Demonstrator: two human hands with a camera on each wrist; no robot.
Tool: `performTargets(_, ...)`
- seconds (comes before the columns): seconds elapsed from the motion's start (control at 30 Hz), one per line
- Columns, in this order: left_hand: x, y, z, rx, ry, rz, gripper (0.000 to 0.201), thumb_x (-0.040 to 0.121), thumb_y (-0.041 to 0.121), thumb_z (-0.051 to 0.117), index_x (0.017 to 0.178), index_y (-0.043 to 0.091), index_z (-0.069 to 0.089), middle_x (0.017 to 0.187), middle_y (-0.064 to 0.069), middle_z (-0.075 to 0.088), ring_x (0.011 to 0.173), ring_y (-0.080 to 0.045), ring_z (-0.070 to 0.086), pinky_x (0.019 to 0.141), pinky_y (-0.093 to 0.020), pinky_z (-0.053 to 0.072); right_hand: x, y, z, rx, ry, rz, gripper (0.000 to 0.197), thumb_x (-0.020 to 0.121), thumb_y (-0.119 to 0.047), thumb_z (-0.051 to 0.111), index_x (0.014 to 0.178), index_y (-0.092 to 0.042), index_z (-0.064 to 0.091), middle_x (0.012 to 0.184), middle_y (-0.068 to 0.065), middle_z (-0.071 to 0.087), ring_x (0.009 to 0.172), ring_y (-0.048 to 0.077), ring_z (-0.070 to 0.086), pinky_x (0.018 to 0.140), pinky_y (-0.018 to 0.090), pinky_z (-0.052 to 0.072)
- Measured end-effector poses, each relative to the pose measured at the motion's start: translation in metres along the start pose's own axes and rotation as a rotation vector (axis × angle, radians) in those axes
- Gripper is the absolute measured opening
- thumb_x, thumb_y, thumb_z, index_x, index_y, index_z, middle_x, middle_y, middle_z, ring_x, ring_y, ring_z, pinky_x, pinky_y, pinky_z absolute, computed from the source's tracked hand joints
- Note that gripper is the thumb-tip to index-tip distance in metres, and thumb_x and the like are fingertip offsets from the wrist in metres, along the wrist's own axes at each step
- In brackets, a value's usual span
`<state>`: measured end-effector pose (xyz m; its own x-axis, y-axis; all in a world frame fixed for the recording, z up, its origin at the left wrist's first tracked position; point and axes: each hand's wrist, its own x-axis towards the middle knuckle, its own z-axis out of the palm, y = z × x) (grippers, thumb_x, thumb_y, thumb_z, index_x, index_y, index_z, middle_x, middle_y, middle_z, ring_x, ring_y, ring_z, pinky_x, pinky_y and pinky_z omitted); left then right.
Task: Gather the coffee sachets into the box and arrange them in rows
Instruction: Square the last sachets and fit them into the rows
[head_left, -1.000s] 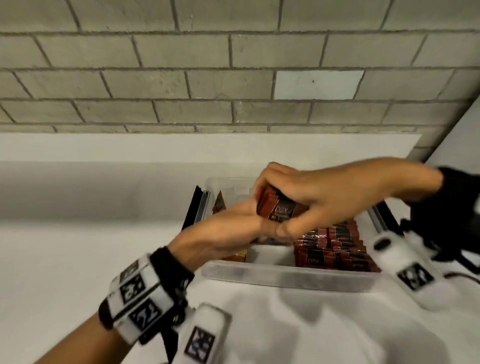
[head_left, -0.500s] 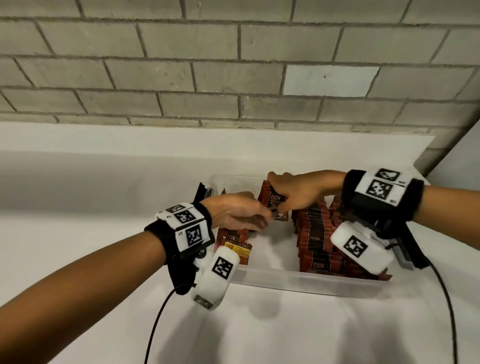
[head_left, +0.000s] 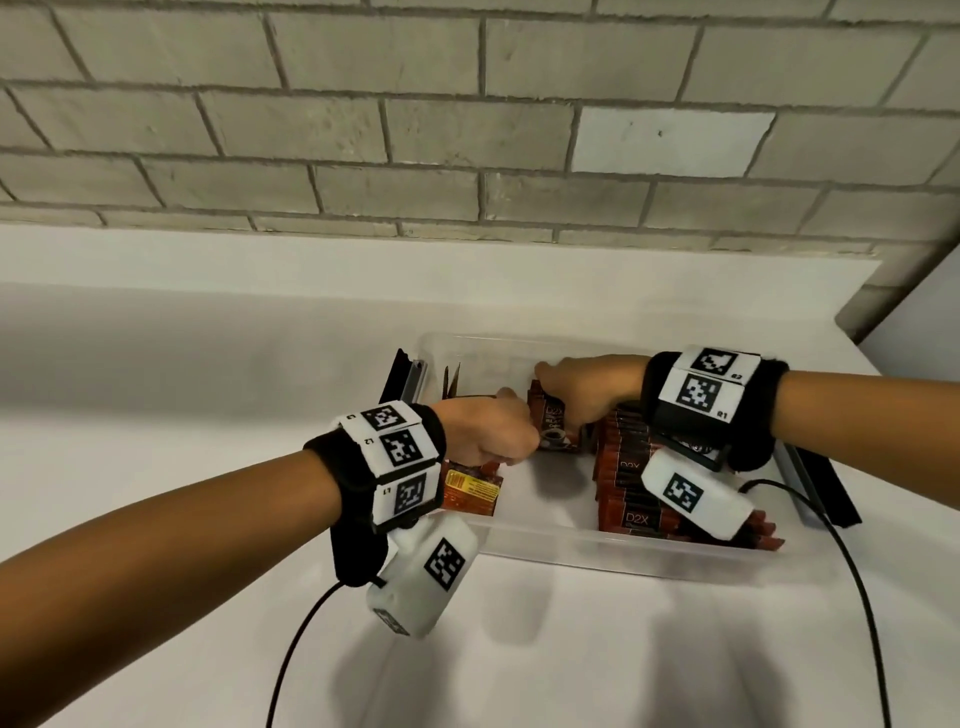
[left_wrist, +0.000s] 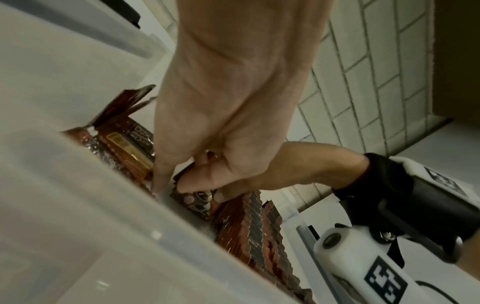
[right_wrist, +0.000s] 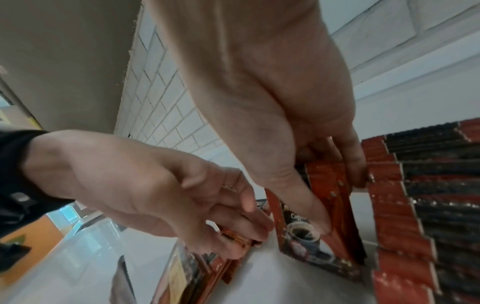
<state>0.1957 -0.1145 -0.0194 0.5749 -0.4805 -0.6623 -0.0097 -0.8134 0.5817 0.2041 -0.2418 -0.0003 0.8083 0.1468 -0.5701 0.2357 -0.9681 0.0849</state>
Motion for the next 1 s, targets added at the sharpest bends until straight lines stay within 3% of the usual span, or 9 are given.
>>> performTargets(0.1,-0.002,0.003,-0.002,0.133,-0.143,0.011,0.051,0.086,-0.018,0.031,0.133,-0.003,0.041,0.118,-0.012,0.048,0.1,-0.013,0.049,0.079,-0.012,0.039,0.001,0.0,0.0,-0.005,0.02,0.009,0.076,0.078,-0.018,0.076,0.136,-0.002,0.029,0.124,0.014,0.053,0.106,0.026,0.057,0.065,0.026,0.044)
performTargets(0.2,-0.003,0.009,0.0,0.293,-0.147,0.008,0.073,0.082,-0.017,0.031,0.146,0.017,0.031,0.155,-0.009,0.022,0.142,-0.027,0.022,0.112,-0.032,0.028,0.002,0.0,0.0,0.013,0.05,-0.015,0.079,0.076,-0.017,0.078,0.136,-0.001,0.029,0.122,0.015,0.053,0.104,0.026,0.057,0.053,0.021,0.039)
performTargets(0.3,0.001,0.013,0.004,0.33,-0.158,-0.001,0.08,0.084,-0.015,0.031,0.151,0.025,0.018,0.159,-0.008,0.011,0.143,-0.026,0.02,0.101,-0.028,0.032,0.001,0.003,0.001,0.041,0.093,-0.048,0.078,0.077,-0.012,0.077,0.136,-0.002,0.027,0.115,0.015,0.052,0.09,0.023,0.053,0.05,0.018,0.034)
performTargets(0.43,0.007,0.015,0.004,0.348,-0.174,-0.01,0.084,0.082,-0.013,0.032,0.152,0.03,0.011,0.159,-0.009,0.01,0.113,-0.017,0.035,0.068,-0.017,0.031,-0.005,0.008,0.001,0.054,0.138,-0.102,0.075,0.077,-0.01,0.076,0.134,-0.003,0.027,0.086,0.001,0.039,0.064,0.011,0.04,0.047,0.018,0.027)
performTargets(0.5,0.009,0.015,0.004,0.336,-0.193,-0.004,0.088,0.08,-0.014,0.032,0.151,0.032,0.01,0.16,-0.006,0.007,0.109,-0.016,0.033,0.064,-0.016,0.028,-0.011,0.009,-0.002,0.033,0.154,-0.121,0.063,0.08,-0.009,0.074,0.128,-0.004,0.034,0.079,-0.004,0.033,0.061,0.009,0.036,0.047,0.019,0.024)
performTargets(0.67,0.006,0.013,0.004,0.366,-0.152,0.031,0.074,0.089,-0.008,0.036,0.151,0.024,0.014,0.158,-0.01,0.016,0.138,-0.03,0.031,0.093,-0.025,0.032,-0.024,0.017,-0.012,-0.065,0.276,-0.148,0.007,0.089,0.003,0.053,0.093,-0.001,0.049,0.073,0.001,0.04,0.054,0.01,0.037,0.045,0.02,0.022)
performTargets(0.77,0.003,0.016,0.003,0.432,-0.077,0.056,0.066,0.093,-0.005,0.035,0.151,0.022,0.019,0.156,-0.012,0.022,0.139,-0.031,0.029,0.09,-0.026,0.03,-0.027,0.023,-0.018,-0.094,0.301,-0.109,0.019,0.087,0.012,0.039,0.091,-0.001,0.052,0.074,0.005,0.038,0.051,0.011,0.029,0.044,0.021,0.019)
performTargets(0.83,0.001,0.02,0.005,0.416,-0.149,0.032,0.079,0.087,-0.014,0.031,0.151,0.029,0.012,0.158,-0.01,0.016,0.14,-0.032,0.026,0.1,-0.032,0.036,-0.026,0.024,-0.017,-0.07,0.251,-0.081,0.028,0.087,0.011,0.039,0.108,0.005,0.057,0.086,0.01,0.046,0.053,0.012,0.035,0.043,0.021,0.023)
performTargets(1.0,0.002,0.021,0.008,0.393,-0.162,0.033,0.081,0.085,-0.014,0.029,0.151,0.031,0.012,0.159,-0.007,0.014,0.142,-0.029,0.024,0.104,-0.035,0.035,-0.021,0.032,-0.014,0.052,0.213,-0.125,0.036,0.091,0.004,0.04,0.123,-0.005,0.055,0.118,0.012,0.058,0.083,0.019,0.054,0.058,0.022,0.043)
